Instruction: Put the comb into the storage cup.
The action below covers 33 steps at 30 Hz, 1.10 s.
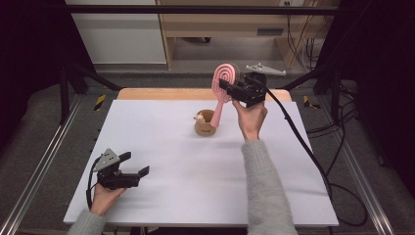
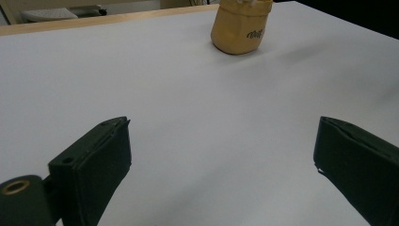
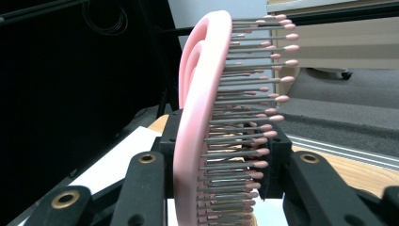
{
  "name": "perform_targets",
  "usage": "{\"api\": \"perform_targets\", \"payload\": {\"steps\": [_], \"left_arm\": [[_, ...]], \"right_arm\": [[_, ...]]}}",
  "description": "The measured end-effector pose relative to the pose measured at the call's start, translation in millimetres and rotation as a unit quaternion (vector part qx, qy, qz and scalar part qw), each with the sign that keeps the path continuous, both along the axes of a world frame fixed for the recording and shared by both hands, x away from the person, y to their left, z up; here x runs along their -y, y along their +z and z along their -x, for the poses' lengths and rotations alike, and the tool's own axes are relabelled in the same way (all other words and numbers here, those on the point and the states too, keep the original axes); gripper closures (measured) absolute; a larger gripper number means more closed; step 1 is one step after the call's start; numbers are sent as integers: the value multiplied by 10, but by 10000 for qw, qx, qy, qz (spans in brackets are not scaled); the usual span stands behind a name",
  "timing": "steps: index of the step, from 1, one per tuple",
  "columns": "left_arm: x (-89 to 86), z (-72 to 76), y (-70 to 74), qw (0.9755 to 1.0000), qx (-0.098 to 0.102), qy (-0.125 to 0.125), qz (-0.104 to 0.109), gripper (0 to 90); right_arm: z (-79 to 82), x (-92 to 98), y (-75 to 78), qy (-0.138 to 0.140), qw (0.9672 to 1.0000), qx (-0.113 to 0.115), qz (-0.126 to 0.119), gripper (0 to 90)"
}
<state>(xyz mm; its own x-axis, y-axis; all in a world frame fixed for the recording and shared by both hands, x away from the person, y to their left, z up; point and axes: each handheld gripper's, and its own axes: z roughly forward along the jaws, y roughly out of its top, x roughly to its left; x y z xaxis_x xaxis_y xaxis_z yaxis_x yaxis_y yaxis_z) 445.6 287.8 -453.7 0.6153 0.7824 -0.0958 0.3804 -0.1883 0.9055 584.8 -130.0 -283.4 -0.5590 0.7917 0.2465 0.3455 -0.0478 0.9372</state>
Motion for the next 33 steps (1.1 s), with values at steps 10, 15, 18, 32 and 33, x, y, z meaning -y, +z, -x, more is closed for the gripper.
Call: {"api": "perform_targets", "payload": {"steps": [10, 15, 18, 32, 33], "left_arm": [[13, -3, -9, 10000, -22, -24, -30, 46], [10, -3, -8, 10000, -19, -23, -24, 46], [10, -6, -10, 10000, -22, -29, -35, 46], [6, -7, -10, 10000, -34, -24, -32, 46], [5, -6, -9, 10000, -27, -20, -30, 46]], "right_arm": [[-98, -38, 49, -169, 9999, 39, -1, 629], [-169, -75, 40, -256, 9997, 24, -14, 629], [-190, -84, 35, -286, 9996, 25, -25, 629], [-304, -135, -27, -507, 9987, -22, -44, 630], [-313, -134, -30, -524, 9986, -37, -57, 629]]}}
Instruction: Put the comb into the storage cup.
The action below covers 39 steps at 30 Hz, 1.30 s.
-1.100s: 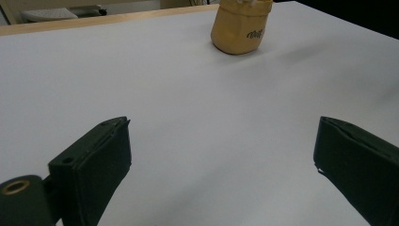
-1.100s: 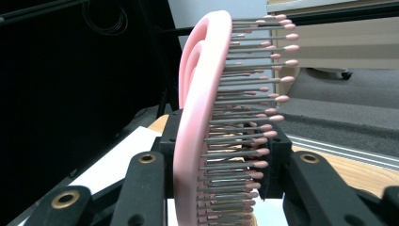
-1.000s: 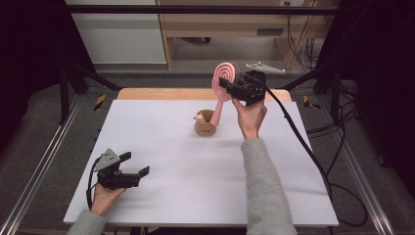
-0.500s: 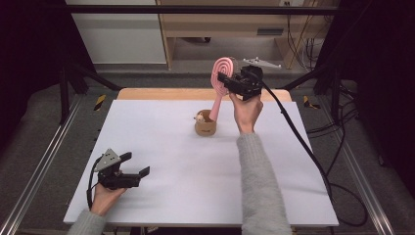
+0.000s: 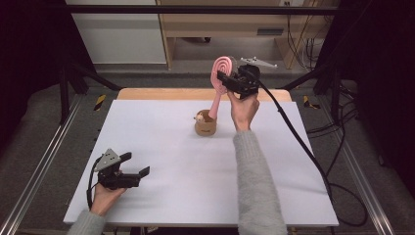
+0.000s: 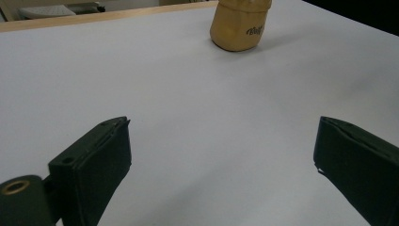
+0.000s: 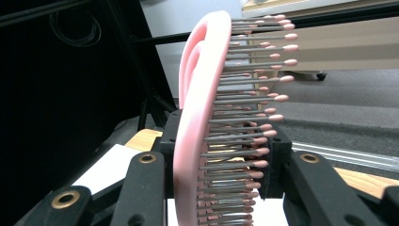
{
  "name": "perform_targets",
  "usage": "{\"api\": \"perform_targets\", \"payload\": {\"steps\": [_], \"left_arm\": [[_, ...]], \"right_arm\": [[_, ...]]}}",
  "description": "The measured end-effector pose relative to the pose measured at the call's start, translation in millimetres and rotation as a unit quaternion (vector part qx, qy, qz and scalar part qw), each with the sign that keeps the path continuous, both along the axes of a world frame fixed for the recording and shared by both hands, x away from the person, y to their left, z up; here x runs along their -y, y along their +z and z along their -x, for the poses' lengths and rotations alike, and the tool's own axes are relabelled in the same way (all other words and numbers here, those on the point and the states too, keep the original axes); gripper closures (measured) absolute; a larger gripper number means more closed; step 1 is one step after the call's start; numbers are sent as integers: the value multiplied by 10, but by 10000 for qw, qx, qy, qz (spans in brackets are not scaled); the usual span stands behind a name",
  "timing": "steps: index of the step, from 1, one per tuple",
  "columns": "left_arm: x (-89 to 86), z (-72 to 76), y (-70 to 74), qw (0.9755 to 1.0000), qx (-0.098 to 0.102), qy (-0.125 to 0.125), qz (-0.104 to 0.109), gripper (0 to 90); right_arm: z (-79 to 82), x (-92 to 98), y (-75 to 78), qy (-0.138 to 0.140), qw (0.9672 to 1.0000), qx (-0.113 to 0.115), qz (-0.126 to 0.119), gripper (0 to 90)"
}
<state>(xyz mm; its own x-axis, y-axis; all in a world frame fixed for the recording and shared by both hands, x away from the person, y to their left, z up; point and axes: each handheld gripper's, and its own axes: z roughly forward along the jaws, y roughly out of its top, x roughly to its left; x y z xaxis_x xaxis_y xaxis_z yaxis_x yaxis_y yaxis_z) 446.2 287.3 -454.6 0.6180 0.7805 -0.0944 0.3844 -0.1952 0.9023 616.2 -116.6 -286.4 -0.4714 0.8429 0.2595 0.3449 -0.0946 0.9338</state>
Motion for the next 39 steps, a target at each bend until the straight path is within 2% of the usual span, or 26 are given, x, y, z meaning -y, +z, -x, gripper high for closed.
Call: {"api": "perform_targets", "payload": {"steps": [9, 15, 29, 39], "left_arm": [[0, -2, -3, 10000, -9, -4, -4, 46], [-3, -4, -6, 10000, -17, -7, -9, 46], [2, -4, -10, 10000, -20, -5, -16, 46], [3, -4, -11, 10000, -31, -16, -35, 46]], "right_arm": [[-54, -48, -70, -40, 10000, -17, 54, 629], [-98, -85, -119, -57, 10000, -19, -29, 629], [-180, -200, -313, -95, 9998, -167, 104, 629], [-189, -246, -433, -127, 9996, -258, 71, 629]]}}
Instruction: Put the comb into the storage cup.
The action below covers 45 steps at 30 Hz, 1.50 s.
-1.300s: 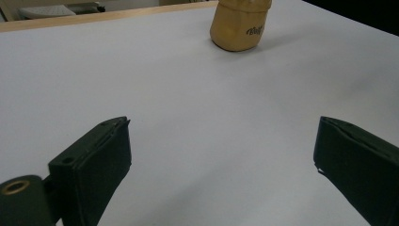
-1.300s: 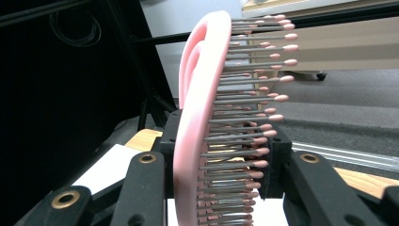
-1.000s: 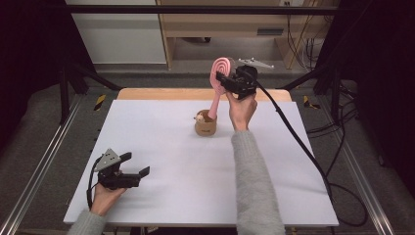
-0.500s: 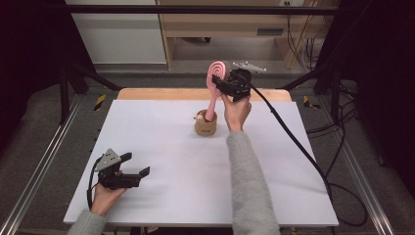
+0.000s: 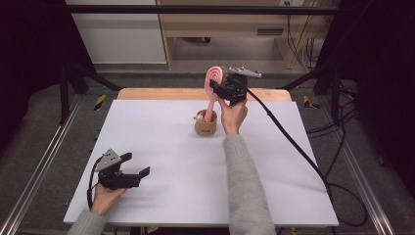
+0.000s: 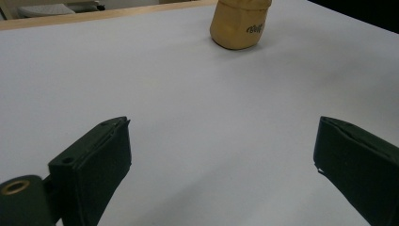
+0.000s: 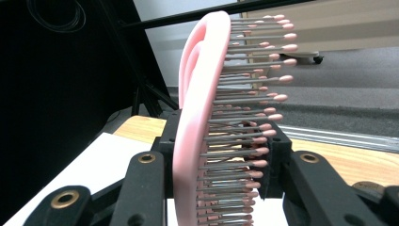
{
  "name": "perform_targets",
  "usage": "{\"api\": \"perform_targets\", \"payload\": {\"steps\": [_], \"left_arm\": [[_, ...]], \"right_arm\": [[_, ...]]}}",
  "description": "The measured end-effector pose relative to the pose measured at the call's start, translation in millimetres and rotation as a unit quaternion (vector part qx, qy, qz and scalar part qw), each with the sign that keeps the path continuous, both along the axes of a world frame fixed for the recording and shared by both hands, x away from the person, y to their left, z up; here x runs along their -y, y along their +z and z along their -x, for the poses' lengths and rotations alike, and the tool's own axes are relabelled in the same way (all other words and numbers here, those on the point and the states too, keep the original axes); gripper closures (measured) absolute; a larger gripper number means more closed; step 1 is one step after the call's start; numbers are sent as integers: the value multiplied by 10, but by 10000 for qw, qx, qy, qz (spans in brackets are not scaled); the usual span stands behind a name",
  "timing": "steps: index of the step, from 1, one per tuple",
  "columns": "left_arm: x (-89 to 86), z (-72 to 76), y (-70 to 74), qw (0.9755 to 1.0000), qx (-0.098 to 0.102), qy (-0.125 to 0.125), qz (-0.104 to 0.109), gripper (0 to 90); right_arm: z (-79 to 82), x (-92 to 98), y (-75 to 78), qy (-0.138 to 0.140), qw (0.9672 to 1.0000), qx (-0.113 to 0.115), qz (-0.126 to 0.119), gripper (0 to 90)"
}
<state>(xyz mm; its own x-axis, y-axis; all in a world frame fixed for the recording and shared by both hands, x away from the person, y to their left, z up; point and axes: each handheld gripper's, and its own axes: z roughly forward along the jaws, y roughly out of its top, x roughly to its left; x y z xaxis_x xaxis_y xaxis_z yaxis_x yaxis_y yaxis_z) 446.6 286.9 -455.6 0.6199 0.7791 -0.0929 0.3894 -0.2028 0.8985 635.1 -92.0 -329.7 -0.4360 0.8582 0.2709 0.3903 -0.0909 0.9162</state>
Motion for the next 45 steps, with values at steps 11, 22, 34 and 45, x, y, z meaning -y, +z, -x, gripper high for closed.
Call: {"api": "perform_targets", "payload": {"steps": [11, 22, 34, 45], "left_arm": [[3, 2, 1, 10000, 3, -1, 9, 46], [6, 0, -2, 10000, -8, 0, 10, 46], [13, 1, -6, 10000, -11, -12, -4, 46], [14, 0, -9, 10000, -21, -17, -11, 46]], "right_arm": [[0, -29, -139, 24, 9999, -130, -68, 629], [23, -7, -231, -36, 9997, -193, -127, 628], [56, 84, -267, -115, 9994, -230, -223, 627], [50, 151, -355, -165, 9992, -291, -228, 626]]}}
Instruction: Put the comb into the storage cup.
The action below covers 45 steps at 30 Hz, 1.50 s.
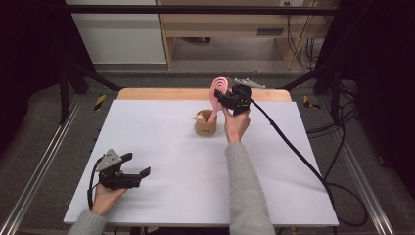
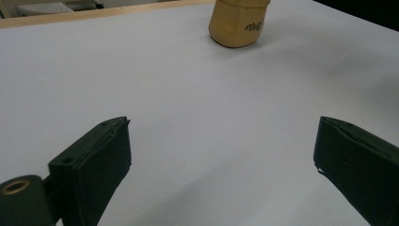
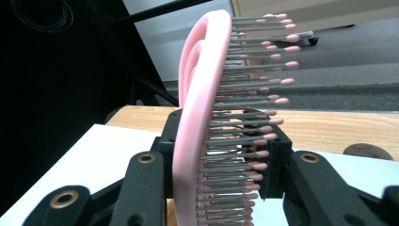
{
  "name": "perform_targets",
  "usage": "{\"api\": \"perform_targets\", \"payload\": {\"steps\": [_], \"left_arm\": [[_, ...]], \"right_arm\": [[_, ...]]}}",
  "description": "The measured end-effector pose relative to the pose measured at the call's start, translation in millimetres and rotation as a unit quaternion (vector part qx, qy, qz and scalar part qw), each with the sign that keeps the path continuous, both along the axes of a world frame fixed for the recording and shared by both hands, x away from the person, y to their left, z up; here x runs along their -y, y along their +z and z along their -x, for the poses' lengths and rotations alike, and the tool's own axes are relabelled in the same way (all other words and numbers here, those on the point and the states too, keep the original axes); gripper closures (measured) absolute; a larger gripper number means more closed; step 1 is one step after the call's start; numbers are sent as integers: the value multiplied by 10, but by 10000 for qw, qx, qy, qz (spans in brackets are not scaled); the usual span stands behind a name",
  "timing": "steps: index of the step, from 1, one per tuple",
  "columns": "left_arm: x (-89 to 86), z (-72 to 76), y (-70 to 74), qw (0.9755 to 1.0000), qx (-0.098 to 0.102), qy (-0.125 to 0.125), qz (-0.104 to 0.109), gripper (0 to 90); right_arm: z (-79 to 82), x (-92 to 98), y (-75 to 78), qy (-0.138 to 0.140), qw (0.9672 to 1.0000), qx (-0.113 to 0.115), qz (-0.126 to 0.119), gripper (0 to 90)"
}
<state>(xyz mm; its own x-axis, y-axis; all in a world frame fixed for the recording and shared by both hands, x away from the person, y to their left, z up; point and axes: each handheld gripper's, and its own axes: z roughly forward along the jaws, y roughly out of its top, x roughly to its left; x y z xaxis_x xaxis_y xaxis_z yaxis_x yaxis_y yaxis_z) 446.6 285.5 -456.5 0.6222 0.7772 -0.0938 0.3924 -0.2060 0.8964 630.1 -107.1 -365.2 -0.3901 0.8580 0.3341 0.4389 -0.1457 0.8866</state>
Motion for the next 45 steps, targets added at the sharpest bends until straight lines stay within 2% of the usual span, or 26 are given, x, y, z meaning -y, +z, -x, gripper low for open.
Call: {"api": "perform_targets", "payload": {"steps": [11, 25, 28, 34, 40, 45], "left_arm": [[1, 0, 0, 10000, 4, 1, -3, 46], [5, -3, -3, 10000, -3, -4, -15, 46], [3, -5, -4, 10000, -8, -5, -16, 46], [2, -6, -4, 10000, -7, -2, -16, 46], [4, -6, -5, 10000, -9, -6, -19, 46], [3, -5, -4, 10000, -7, -5, -15, 46]], "right_arm": [[-6, 52, -33, -18, 9999, -11, -105, 625], [-7, 69, -32, 19, 9998, 153, 133, 585], [-1, 66, -39, 0, 9992, 289, 286, 552], [3, 72, -38, -29, 9982, 397, 453, 501], [11, 65, -46, -111, 9955, 654, 683, 389], [2, 72, -50, -209, 9944, 667, 793, 246]]}}
